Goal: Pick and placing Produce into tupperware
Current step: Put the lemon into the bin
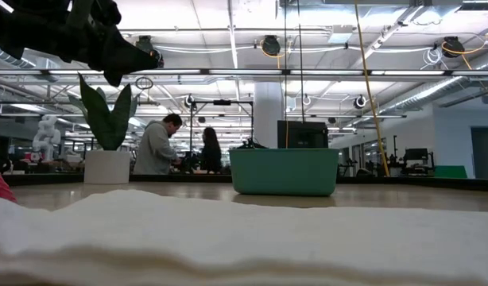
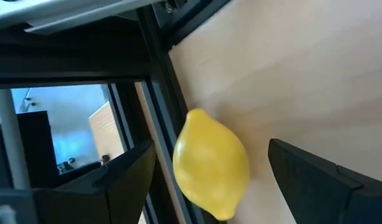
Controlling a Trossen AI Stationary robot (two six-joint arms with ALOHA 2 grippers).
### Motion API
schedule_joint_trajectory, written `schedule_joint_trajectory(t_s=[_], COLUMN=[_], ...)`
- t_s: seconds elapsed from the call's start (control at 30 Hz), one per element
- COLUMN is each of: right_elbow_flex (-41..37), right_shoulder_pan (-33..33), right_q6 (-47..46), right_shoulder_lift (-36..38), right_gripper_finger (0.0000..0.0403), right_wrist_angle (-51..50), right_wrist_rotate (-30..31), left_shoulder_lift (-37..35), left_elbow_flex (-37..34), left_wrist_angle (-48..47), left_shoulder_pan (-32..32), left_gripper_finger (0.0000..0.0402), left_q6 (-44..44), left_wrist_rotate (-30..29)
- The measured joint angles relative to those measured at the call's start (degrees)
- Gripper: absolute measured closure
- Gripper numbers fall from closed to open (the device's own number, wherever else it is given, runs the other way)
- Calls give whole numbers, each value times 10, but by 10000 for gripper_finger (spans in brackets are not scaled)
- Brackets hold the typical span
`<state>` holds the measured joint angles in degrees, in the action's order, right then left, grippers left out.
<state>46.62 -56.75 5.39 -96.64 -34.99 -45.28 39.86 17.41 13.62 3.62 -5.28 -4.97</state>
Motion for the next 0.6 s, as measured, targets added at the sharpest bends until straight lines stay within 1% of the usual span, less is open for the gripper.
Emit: schedule_joint_trajectory(t_s=[0.17,0.33,0.6], right_elbow_flex=[-17,-17,-14], right_shoulder_pan=[1,1,1], right_q6=[-41,-33,-18], right_shoulder_lift=[-21,-51,-54], right_gripper_finger=[101,101,106], right_wrist_angle=[38,36,50], right_wrist_rotate=[-72,-108,-111], left_shoulder_lift=[0,0,0], left_elbow_flex=[0,0,0], left_wrist_angle=[1,1,0], left_shoulder_pan=[0,-8,-12], left_gripper_finger=[376,376,376], left_q6=[-9,-5,2], left_wrist_rotate=[5,7,7])
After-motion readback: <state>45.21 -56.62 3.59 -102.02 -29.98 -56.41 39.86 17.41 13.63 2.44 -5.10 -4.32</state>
